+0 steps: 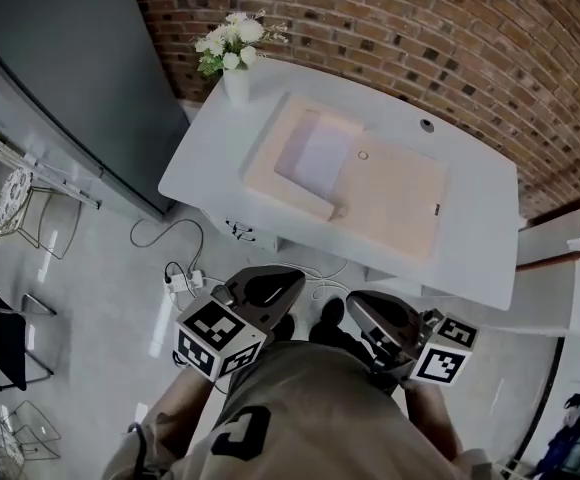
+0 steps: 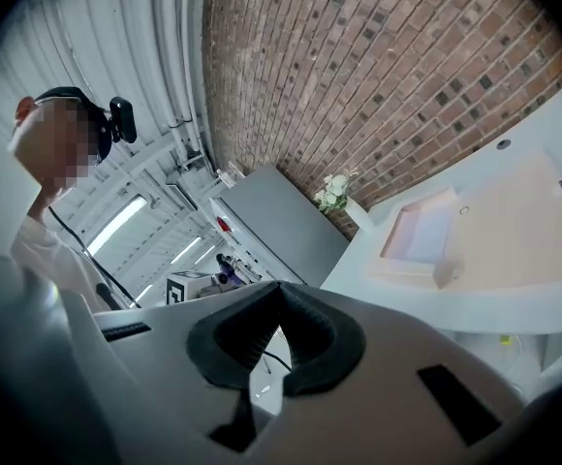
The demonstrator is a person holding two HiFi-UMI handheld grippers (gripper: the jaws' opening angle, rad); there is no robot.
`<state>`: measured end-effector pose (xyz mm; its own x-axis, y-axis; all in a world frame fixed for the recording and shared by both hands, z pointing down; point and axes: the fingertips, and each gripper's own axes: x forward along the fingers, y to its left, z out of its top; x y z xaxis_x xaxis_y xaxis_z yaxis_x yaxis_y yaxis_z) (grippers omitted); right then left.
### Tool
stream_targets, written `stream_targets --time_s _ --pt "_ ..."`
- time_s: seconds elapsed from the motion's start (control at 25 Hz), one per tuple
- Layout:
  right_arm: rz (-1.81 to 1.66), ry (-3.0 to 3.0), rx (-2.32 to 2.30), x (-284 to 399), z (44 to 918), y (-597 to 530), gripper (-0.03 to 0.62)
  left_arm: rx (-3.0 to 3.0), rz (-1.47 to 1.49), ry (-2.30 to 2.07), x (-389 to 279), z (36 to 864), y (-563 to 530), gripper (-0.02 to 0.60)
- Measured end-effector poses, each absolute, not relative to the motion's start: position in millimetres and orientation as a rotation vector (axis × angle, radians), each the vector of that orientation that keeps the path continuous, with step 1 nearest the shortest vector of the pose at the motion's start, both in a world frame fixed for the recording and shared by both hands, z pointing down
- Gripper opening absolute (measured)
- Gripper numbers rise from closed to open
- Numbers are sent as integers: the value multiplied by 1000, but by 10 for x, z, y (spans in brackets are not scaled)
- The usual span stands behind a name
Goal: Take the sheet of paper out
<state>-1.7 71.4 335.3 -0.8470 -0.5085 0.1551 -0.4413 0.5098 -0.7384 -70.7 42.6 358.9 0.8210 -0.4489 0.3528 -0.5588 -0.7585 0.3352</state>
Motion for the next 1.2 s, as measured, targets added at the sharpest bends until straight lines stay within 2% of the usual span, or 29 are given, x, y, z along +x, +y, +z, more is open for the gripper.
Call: stream_targets --time_s 1.2 --pt "-1342 2587 -534 1289 3321 -246 25 2523 445 -1023 412 3390 -398 14"
